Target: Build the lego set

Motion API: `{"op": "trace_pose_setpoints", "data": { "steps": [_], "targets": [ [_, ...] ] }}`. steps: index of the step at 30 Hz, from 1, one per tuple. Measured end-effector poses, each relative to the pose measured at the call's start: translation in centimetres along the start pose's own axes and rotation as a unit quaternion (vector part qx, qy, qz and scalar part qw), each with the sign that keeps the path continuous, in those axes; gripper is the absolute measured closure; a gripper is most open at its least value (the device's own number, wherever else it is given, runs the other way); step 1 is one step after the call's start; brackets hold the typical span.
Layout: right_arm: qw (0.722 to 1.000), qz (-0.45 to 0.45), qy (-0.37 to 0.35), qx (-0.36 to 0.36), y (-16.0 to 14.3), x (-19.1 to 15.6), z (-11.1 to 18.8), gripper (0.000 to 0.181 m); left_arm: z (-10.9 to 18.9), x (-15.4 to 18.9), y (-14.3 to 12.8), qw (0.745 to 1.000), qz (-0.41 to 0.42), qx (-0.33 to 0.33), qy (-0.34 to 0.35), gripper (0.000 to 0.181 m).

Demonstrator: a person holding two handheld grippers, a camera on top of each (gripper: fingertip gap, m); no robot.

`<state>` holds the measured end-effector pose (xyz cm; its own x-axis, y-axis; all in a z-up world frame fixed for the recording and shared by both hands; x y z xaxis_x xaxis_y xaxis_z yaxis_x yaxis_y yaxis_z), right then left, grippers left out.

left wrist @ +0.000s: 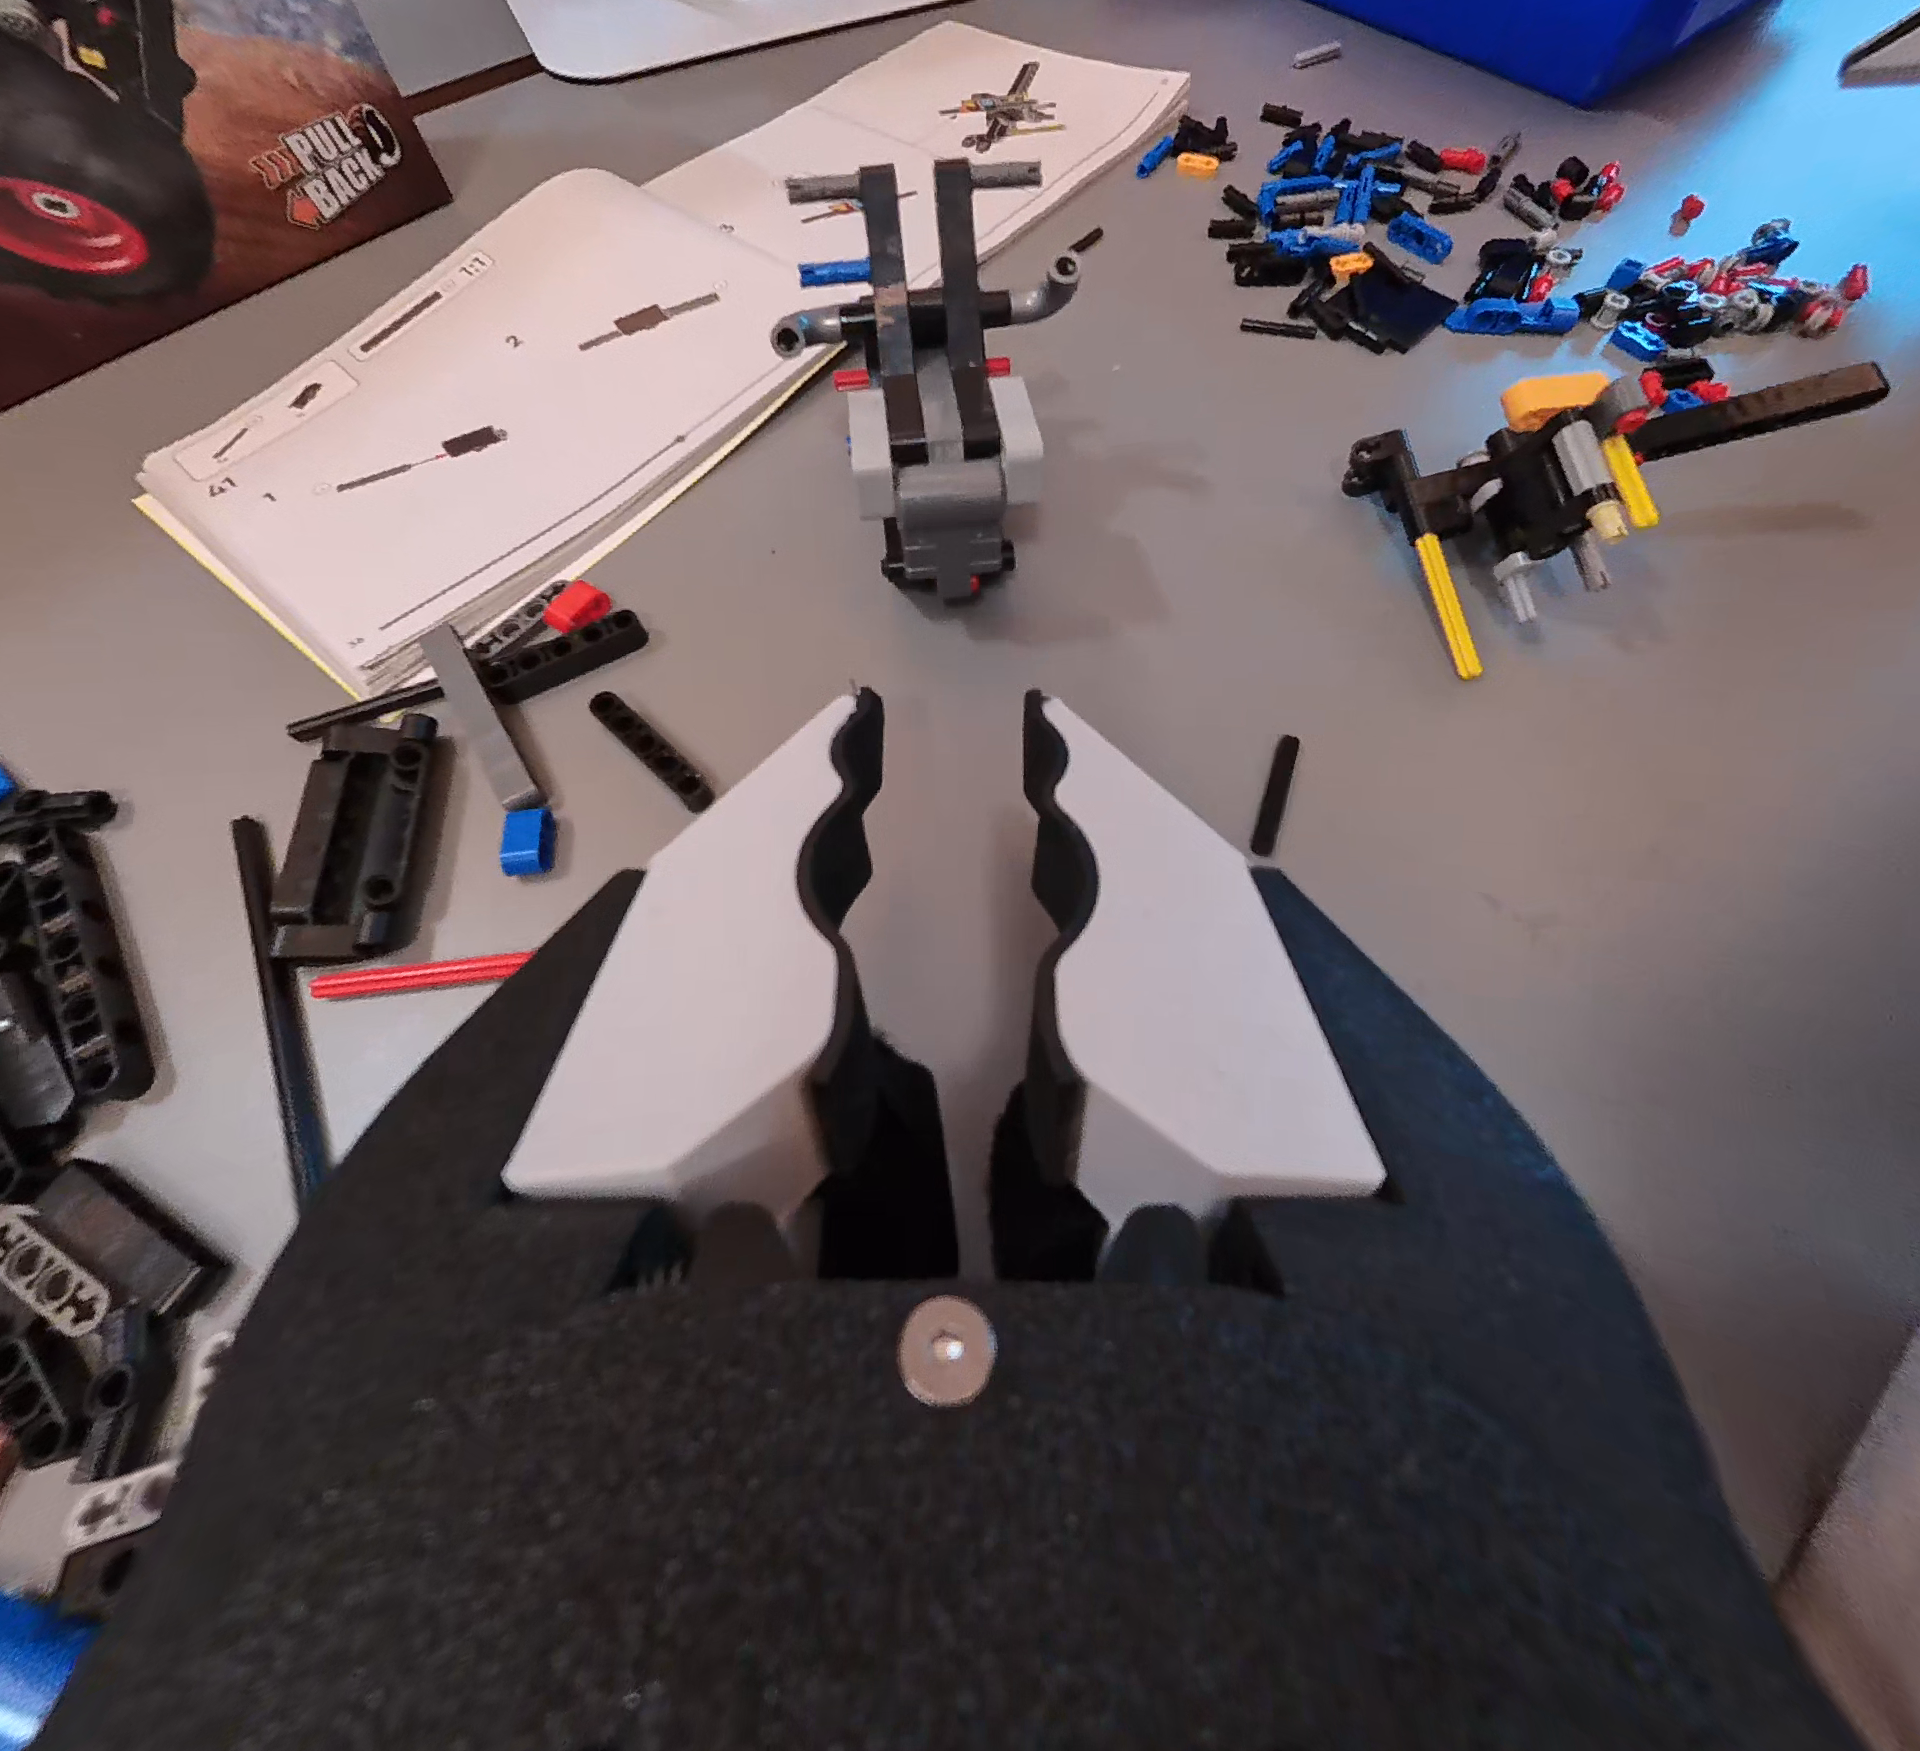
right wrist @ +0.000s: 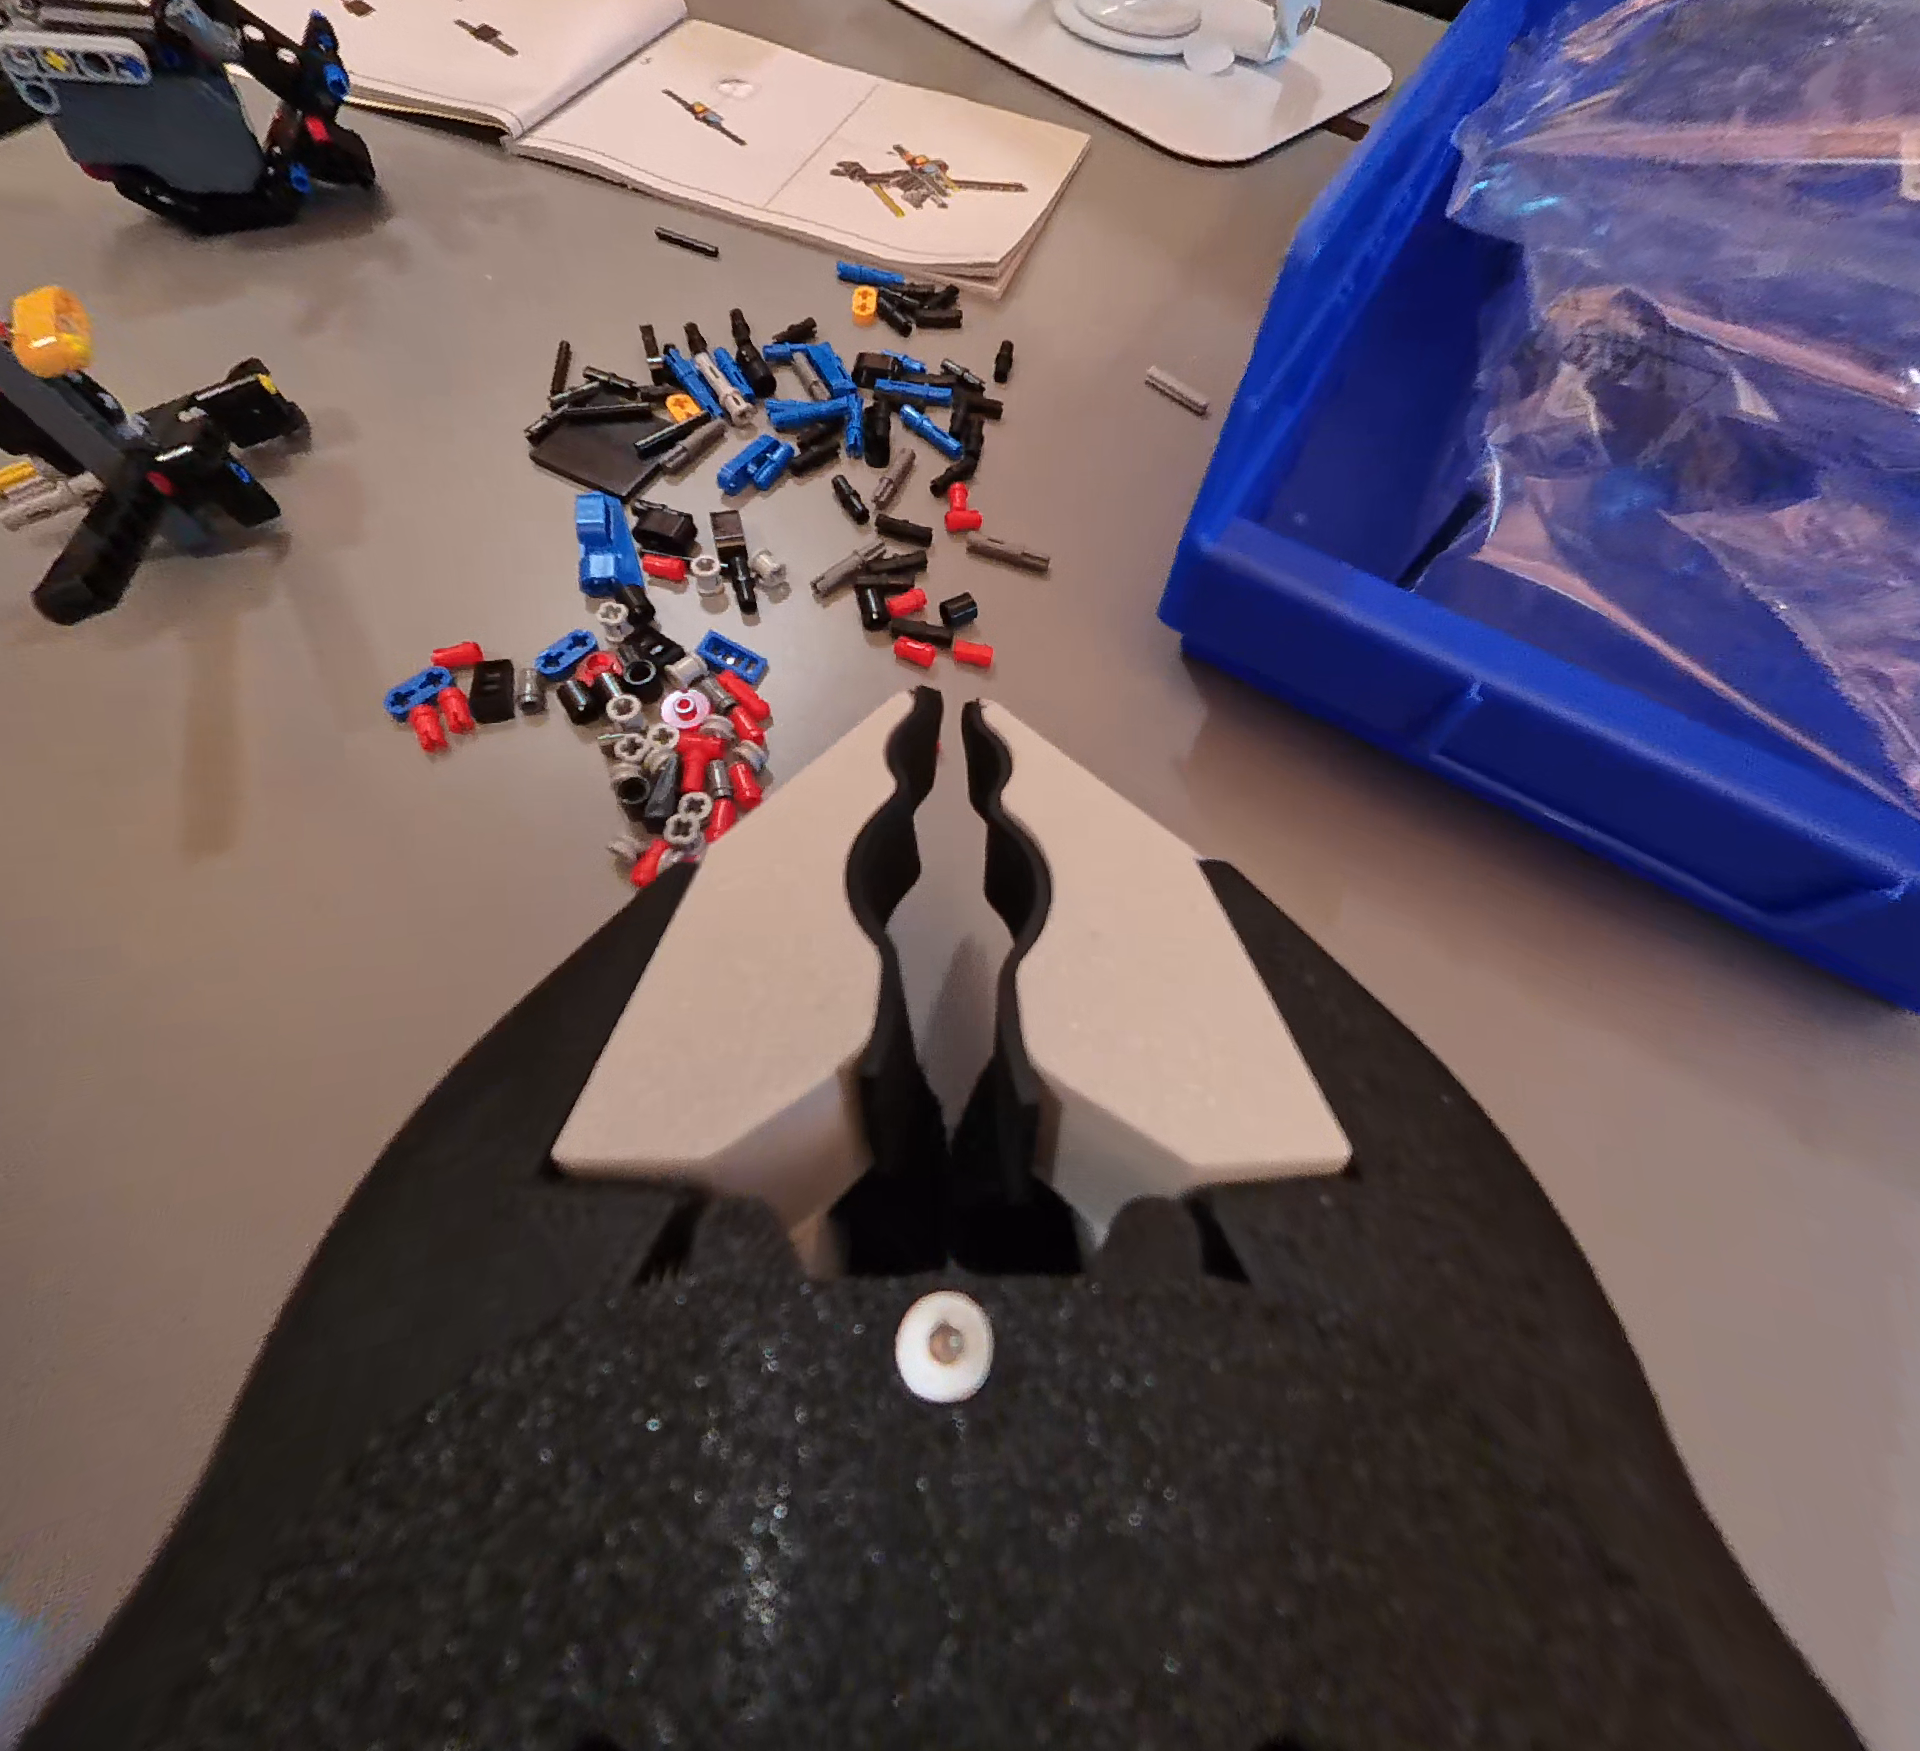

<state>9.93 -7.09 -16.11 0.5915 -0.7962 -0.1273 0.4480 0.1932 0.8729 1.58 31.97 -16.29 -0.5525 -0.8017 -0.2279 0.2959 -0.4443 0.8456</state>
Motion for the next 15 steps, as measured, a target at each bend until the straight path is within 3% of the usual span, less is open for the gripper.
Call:
{"op": "trace_pose_setpoints", "data": {
  "steps": [15],
  "targets": [
    [0.996,0.006,-0.011,0.089,1.7,0.9,0.8,0.181,-0.6,-0.2,-0.1,1.0,-0.011,-0.013,0.001,0.157]
  ]
}}
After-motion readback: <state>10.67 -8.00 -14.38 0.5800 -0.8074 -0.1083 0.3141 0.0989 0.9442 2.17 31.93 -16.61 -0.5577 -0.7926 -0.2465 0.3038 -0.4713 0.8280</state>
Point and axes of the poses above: each gripper's, where its closed fingertips meet, z back along the fingers, y out of its top, x = y × z across the jaws, the point moved 4 cm from there along z, back along the fingers, and after that the axes turned 14 degrees about -z, right-handed, at the moved point
